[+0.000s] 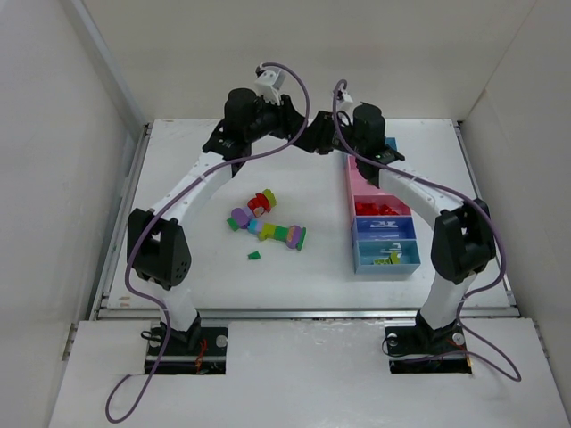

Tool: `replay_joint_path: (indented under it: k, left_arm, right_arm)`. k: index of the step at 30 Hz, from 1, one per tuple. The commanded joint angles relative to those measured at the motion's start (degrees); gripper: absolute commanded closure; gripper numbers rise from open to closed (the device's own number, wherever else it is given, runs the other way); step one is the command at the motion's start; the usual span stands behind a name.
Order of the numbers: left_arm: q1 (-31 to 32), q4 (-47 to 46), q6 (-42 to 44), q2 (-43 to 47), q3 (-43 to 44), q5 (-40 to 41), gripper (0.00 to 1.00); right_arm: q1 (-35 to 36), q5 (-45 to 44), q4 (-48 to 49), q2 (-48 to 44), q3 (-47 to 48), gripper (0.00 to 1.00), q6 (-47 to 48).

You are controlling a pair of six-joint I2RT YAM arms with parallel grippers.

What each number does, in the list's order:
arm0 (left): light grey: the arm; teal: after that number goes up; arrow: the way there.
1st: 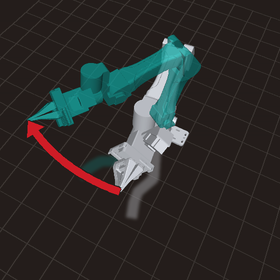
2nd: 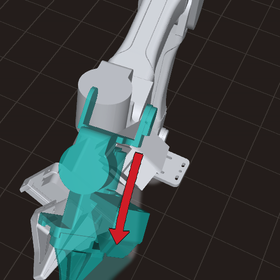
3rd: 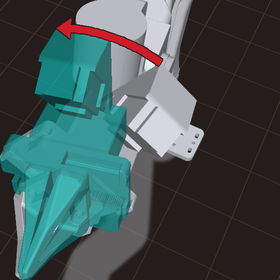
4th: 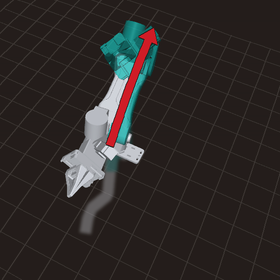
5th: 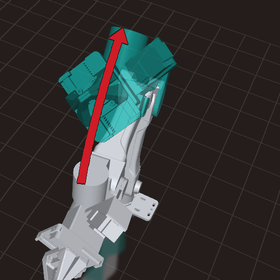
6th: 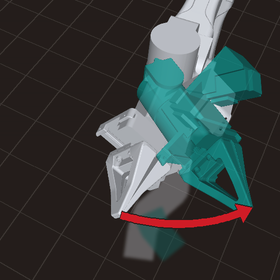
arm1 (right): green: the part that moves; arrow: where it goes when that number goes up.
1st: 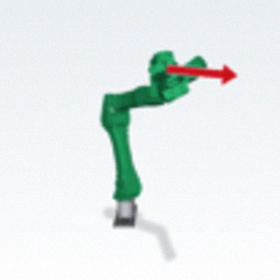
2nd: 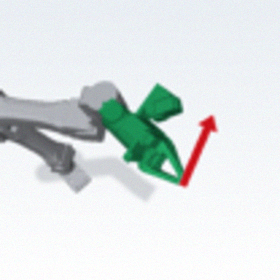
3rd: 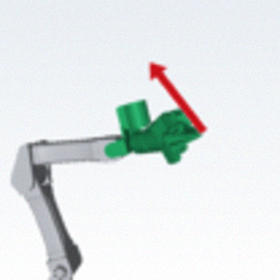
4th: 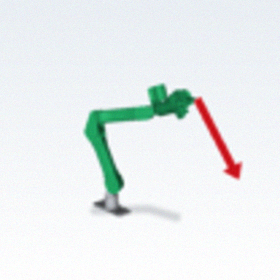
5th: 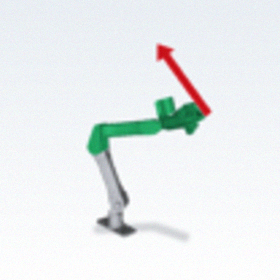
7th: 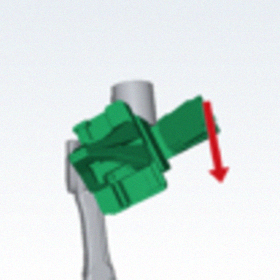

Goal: Sort the legos into containers by color

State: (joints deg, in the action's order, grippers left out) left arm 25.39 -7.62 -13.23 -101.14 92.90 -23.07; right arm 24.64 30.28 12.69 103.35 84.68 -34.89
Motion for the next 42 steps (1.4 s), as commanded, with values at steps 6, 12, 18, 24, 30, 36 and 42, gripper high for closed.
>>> replay_joint_path:
  k: [6,12,18,24,30,36,42]
  left_arm:
    - [-0.2,0.9,-2.9,4.3,-1.3,-1.8,1.0]
    - [-3.5,-1.3,-0.8,-1.1,8.1,1.7,1.0]
    - [-4.7,-1.3,0.5,-6.2,12.9,2.2,1.0]
    - [-5.8,-1.8,-1.4,-9.8,14.7,0.6,1.0]
    - [-6.9,0.3,-0.1,-11.6,15.2,0.6,1.0]
    - [-7.5,0.9,1.3,-10.4,10.6,1.1,1.0]
    - [-8.1,0.9,1.3,-9.9,8.0,1.6,1.0]
  right_arm:
    - [-0.7,-4.1,5.2,-0.6,-0.4,1.0,-2.1]
    - [-1.3,-0.1,-3.3,-0.6,-4.6,1.0,2.5]
    - [-4.4,-0.1,-6.7,-0.4,-4.5,1.0,3.7]
    - [-7.1,-0.1,-15.1,4.9,1.2,1.0,7.1]
    - [-16.4,-1.6,-19.3,11.9,9.5,1.0,-6.5]
    - [-22.6,-6.8,-32.8,18.3,19.0,1.0,-8.6]
    - [-24.1,-7.3,-34.0,19.9,21.0,1.0,-10.6]
